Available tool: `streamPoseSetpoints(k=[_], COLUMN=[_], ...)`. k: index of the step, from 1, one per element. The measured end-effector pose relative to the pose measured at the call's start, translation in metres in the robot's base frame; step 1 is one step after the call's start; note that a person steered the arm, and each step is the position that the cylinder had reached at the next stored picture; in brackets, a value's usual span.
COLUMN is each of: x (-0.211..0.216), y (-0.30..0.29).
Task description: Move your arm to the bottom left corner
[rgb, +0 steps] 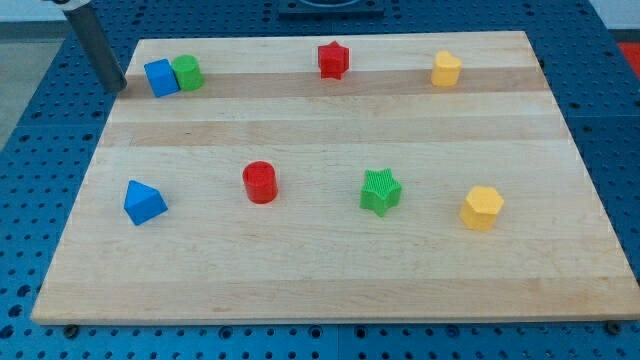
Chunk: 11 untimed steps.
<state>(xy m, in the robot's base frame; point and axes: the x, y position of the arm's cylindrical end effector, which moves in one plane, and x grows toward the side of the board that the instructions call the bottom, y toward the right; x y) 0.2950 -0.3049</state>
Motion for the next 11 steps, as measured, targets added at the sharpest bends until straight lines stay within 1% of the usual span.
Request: streamPoseSetpoints(k=[4, 5, 6, 7, 8, 9, 10, 11], x=[-0.001, 0.01, 0.119, 0.127, 0.181, 0.195, 0.271, 0.267], y=[0.0, 0.0, 0.003, 0.004, 0.004, 0.008, 0.058, 0.087])
